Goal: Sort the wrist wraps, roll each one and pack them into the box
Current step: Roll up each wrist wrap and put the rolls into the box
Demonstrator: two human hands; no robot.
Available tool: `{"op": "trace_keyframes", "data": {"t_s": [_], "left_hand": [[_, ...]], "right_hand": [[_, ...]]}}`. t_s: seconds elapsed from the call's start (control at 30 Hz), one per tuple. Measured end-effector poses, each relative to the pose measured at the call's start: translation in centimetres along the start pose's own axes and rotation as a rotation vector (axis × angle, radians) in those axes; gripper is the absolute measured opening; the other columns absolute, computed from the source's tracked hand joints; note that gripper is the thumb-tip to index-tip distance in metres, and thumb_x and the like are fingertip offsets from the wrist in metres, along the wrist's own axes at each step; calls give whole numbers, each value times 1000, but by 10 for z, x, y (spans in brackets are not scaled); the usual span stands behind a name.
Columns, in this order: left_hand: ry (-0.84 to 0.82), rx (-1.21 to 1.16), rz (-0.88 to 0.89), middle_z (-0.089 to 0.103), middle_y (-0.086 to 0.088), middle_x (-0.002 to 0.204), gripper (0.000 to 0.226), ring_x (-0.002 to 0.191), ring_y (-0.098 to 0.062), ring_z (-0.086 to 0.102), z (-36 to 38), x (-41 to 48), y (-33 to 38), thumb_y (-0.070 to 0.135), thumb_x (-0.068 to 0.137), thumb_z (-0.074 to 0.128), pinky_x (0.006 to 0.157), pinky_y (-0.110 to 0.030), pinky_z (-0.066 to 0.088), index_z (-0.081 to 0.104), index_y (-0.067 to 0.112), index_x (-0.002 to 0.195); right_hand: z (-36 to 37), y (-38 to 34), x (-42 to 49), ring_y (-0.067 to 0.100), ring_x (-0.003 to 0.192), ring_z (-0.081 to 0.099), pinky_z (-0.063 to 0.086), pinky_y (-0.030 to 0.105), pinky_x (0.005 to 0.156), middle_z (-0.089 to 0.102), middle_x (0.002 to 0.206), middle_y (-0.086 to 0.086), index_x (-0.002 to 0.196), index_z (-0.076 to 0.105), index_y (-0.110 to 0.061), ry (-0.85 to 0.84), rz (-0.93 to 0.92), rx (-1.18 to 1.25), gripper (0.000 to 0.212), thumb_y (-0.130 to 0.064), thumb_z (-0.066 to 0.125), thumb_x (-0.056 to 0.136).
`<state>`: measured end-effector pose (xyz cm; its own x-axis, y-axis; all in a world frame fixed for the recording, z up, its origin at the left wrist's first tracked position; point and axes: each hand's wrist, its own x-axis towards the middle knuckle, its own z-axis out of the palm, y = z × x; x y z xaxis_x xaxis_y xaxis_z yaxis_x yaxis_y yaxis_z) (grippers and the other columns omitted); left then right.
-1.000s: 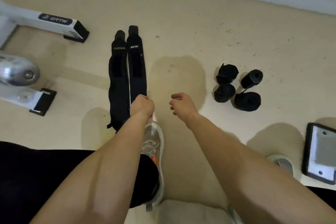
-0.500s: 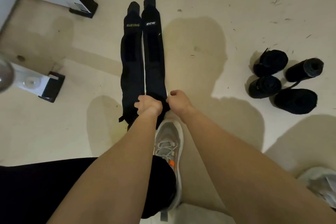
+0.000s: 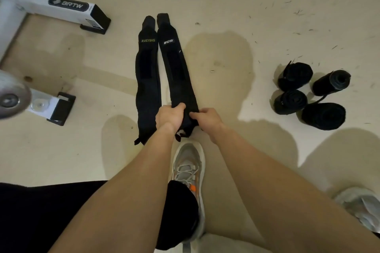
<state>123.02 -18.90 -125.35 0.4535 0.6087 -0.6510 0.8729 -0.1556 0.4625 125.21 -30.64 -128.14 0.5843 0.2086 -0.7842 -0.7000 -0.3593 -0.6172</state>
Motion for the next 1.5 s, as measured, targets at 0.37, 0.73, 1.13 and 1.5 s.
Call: {"op": "trace_keyframes", "data": {"t_s": [0.37, 0.73, 1.13, 1.5], "left_hand": [[-324, -169, 297, 75, -8, 102, 13, 97, -22, 72, -19, -88, 61, 18, 100, 65, 74, -26, 60, 68, 13, 112], [-428, -143, 328, 71, -7, 92, 17, 72, -15, 69, -75, -192, 159, 9, 94, 70, 50, -22, 56, 68, 10, 112], [-948, -494, 345, 78, -20, 103, 37, 82, -21, 80, -141, -312, 226, -2, 101, 32, 65, -28, 63, 66, -5, 113], [-550, -196, 973, 58, 4, 66, 42, 59, -12, 55, -95, -359, 248, 44, 97, 68, 69, -28, 52, 55, 19, 67]], "right_hand": [[-88, -52, -86, 27, 88, 74, 62, 39, 84, 75, 98, 13, 107, 71, -6, 101, -238, 23, 18, -20, 64, 99], [-153, -128, -210, 11, 53, 67, 55, 26, 63, 70, 88, 5, 99, 72, -12, 155, -487, -65, 7, -16, 67, 96], [-235, -172, -351, 11, 62, 60, 49, 24, 66, 72, 75, -1, 104, 74, -23, 149, -760, -24, 18, -10, 63, 97], [-270, -159, -389, 17, 82, 72, 57, 30, 74, 74, 92, 3, 103, 73, -7, 225, -829, 193, 15, -19, 64, 100]]}}
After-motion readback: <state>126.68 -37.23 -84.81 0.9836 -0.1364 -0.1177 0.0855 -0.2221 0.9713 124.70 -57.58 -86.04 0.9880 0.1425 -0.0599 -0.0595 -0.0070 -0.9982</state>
